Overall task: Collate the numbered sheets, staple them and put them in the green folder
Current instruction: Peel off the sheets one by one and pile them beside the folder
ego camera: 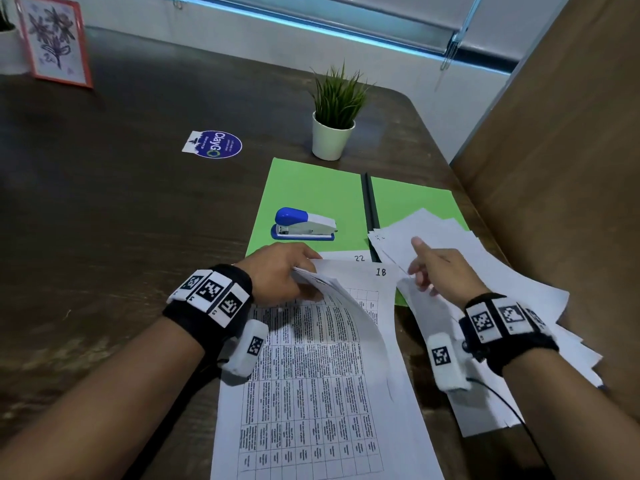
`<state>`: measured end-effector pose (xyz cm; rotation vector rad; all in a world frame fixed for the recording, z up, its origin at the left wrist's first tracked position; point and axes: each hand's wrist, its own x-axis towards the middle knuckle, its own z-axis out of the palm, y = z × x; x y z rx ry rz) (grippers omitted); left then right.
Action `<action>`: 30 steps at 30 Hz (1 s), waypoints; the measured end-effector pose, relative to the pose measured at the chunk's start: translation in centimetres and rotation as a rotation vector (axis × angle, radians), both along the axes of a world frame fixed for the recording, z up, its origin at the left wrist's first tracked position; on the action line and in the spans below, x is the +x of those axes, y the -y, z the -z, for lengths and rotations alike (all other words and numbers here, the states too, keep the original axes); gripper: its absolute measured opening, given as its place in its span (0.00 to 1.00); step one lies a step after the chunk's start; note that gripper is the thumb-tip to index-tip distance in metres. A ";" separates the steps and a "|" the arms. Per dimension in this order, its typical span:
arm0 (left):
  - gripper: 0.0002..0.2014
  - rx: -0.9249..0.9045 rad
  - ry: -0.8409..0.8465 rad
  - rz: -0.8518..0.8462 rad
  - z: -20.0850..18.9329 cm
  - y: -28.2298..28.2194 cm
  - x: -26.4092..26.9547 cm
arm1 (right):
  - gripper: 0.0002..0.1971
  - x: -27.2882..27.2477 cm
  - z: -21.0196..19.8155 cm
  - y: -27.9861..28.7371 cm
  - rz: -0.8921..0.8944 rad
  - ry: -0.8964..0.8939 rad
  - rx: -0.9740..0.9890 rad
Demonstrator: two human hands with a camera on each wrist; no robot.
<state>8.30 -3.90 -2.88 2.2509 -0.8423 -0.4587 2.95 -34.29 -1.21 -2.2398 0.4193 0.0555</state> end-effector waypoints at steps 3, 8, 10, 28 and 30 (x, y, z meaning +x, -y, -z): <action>0.04 0.006 -0.002 0.009 0.0 -0.1 0.0 | 0.27 -1.3 1.1 -2.0 -0.137 -0.055 0.113; 0.05 0.021 0.058 0.006 -0.3 -0.1 -0.1 | 0.27 -2.2 2.1 -4.0 -0.179 0.135 0.037; 0.05 0.034 0.080 0.000 -0.5 -0.1 -0.3 | 0.25 -2.4 1.7 -4.6 -0.264 0.121 0.107; 0.12 0.019 -0.006 -0.105 -1.0 0.2 -0.8 | 0.14 -0.2 -15.9 3.5 0.286 0.880 -0.431; 0.15 0.035 0.015 -0.144 -1.1 0.2 -0.7 | 0.17 0.0 -17.9 4.0 0.228 0.913 -0.588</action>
